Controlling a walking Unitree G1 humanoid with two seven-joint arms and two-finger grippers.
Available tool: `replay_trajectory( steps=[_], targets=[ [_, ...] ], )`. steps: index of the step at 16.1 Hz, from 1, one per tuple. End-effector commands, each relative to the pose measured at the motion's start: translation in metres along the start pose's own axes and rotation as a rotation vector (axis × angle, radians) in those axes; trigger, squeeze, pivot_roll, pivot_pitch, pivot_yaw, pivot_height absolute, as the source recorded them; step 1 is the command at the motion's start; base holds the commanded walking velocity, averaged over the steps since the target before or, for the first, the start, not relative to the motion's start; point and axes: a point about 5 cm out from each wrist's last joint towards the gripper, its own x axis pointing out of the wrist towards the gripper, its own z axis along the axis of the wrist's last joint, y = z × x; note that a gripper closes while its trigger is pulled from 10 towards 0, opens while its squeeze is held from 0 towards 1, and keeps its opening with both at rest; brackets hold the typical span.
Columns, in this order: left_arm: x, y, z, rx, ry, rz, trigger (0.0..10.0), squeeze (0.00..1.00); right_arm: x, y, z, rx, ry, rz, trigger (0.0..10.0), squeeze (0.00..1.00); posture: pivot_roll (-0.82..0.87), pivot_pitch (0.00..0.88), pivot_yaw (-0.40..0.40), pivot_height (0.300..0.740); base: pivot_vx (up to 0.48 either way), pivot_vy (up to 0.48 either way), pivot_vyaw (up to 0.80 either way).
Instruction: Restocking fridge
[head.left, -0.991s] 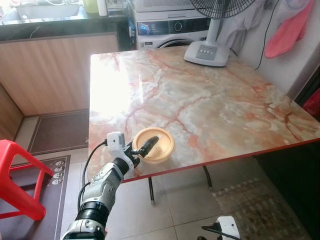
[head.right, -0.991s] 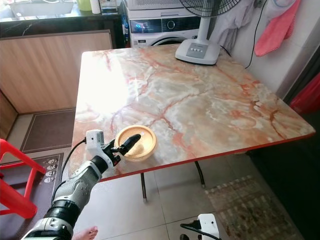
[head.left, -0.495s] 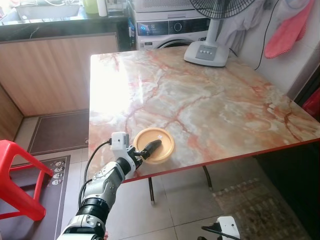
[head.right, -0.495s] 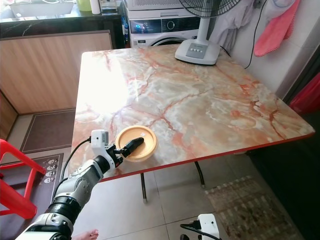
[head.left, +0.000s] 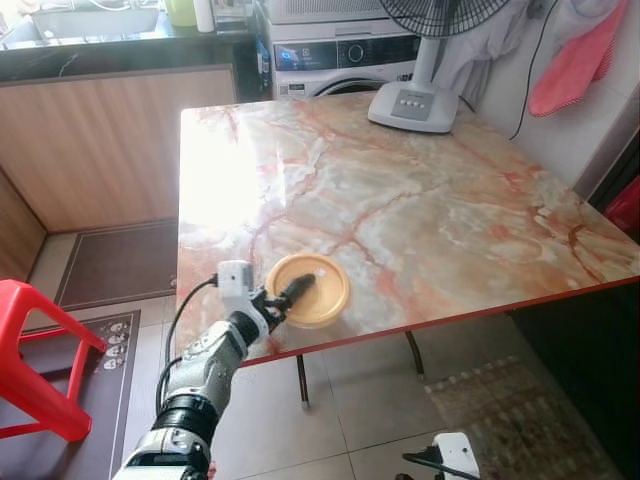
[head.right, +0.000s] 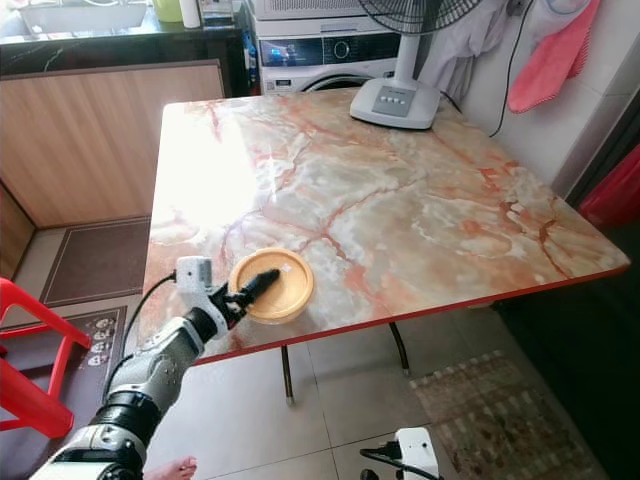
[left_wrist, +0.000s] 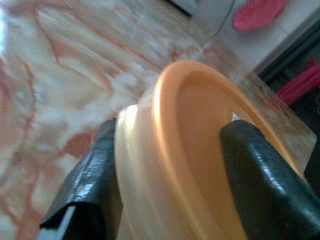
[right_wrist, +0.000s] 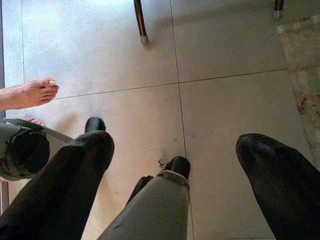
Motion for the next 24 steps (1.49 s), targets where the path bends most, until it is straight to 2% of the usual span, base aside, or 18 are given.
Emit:
replay_trajectory(
  steps=[1,3,7,11,12,13,14,16,18,20,24],
  targets=[
    [-0.004,0.002,-0.002,-0.028,-0.032,0.022,0.0,0.00,0.000,-0.001,0.002,-0.006,0.003,-0.004,10.0,0.00,0.03,0.000,-0.023,0.740,0.000,0.000,0.00],
    [-0.008,0.003,0.000,-0.062,-0.079,0.038,0.0,0.00,0.000,-0.001,0.002,-0.004,0.002,-0.006,10.0,0.00,0.02,0.000,-0.024,0.740,0.000,0.000,0.00],
    [-0.017,0.006,0.003,-0.072,-0.112,0.057,0.0,0.00,0.000,-0.002,0.002,-0.008,0.004,-0.008,10.0,0.00,0.03,0.000,-0.028,0.740,0.000,0.000,0.00],
    [-0.026,-0.004,0.030,-0.133,-0.252,0.022,0.0,0.00,-0.001,-0.003,0.001,-0.010,0.004,-0.017,10.0,0.00,0.02,0.000,-0.031,0.740,0.000,0.000,0.00],
    [-0.034,-0.009,0.046,-0.143,-0.320,0.029,2.8,0.00,-0.001,-0.004,0.000,-0.005,0.000,-0.021,10.0,0.00,0.02,0.000,-0.027,0.740,0.000,0.000,0.00],
    [-0.038,-0.011,0.052,-0.138,-0.341,0.034,6.9,0.00,-0.001,-0.004,0.000,-0.005,0.001,-0.023,10.0,0.00,0.02,0.000,-0.025,0.740,0.000,0.000,0.00],
    [-0.045,-0.013,0.056,-0.127,-0.354,0.043,10.0,0.00,-0.001,-0.004,-0.001,-0.003,-0.001,-0.026,10.0,0.00,0.03,0.000,-0.021,0.740,0.000,0.000,0.00],
    [-0.061,-0.014,0.055,-0.066,-0.335,0.090,10.0,0.00,-0.001,-0.003,-0.001,0.002,-0.008,-0.037,10.0,0.00,0.04,0.000,-0.017,0.740,0.000,0.000,0.00],
    [-0.070,-0.014,0.057,-0.033,-0.327,0.137,10.0,0.00,-0.001,-0.003,-0.001,0.018,-0.020,-0.053,10.0,0.00,0.04,0.000,-0.015,0.740,0.000,0.000,0.00],
    [-0.066,-0.024,0.065,-0.003,-0.328,0.112,10.0,0.00,-0.001,-0.003,-0.002,0.028,-0.022,-0.067,10.0,0.00,0.05,0.000,-0.008,0.740,0.000,0.000,0.00],
    [-0.058,-0.033,0.070,-0.011,-0.332,0.078,10.0,0.00,0.000,-0.002,-0.002,0.047,-0.037,-0.088,10.0,0.00,0.04,0.000,0.002,0.740,0.000,0.000,0.00]
  ],
)
